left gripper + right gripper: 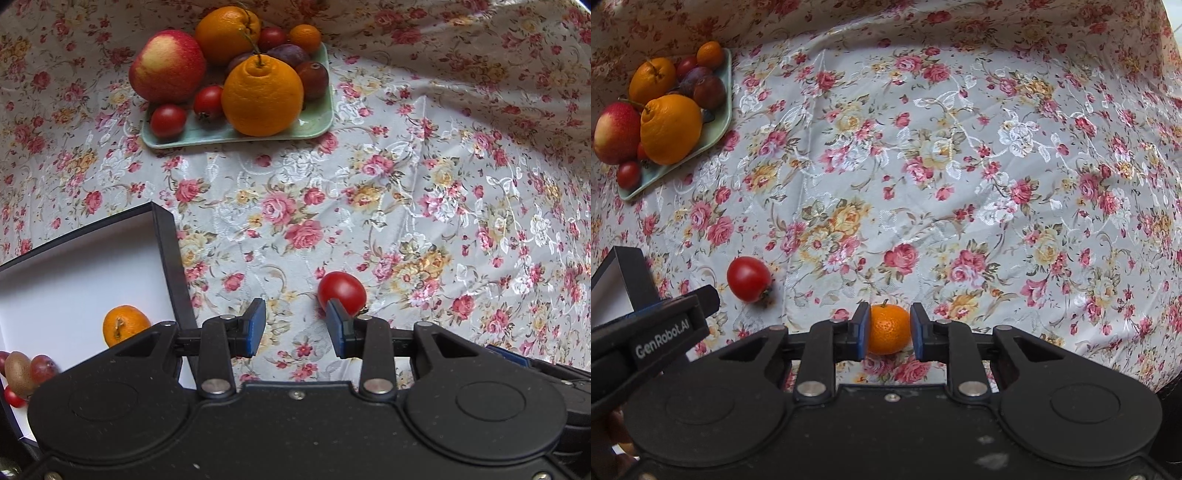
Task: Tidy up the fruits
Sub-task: 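Grasp the red tomato with the left tool while the right tool grasps the tangerine, then lift the tomato and tangerine and carry them toward the white box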
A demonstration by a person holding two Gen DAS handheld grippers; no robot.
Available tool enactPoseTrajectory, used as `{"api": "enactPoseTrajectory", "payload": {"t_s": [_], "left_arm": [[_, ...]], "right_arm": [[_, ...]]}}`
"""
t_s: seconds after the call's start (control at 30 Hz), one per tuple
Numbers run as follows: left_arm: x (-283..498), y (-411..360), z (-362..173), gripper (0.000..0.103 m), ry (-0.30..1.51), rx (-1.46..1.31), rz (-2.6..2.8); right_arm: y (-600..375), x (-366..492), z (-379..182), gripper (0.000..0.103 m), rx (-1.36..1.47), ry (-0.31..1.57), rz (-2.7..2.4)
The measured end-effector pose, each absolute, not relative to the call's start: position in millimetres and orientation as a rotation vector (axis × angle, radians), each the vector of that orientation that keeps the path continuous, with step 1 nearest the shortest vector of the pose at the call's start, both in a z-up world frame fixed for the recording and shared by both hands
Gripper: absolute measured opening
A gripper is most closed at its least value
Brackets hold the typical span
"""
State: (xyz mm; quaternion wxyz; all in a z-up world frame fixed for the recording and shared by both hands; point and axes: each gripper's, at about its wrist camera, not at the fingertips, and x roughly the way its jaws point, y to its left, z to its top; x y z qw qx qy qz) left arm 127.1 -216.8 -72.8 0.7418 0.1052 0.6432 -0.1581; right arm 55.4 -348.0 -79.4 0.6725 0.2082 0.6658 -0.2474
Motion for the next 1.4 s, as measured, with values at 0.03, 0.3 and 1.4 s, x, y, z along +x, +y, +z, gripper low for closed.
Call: {"api": "enactPoseTrajectory", "payload": {"t_s": [0.03, 0.3, 1.4], "left_arm": [[126.1, -219.9, -74.1, 0.045, 1.411, 0.236, -0.349], [123.5, -239.6, -83.8, 0.045, 1.431, 0.218, -0.372], [131.8, -234.7, -79.7, 0.043, 1.370, 0.210, -0.307]], "right_arm": [[-351.7, 53.9, -79.1, 0.022, 0.476, 1.500, -0.560], [-378.0, 38.1, -67.9, 0.023, 0.546, 1.480, -0.572], [-375.6, 39.2, -73.8, 0.025, 0.568, 1.443, -0.513]]}}
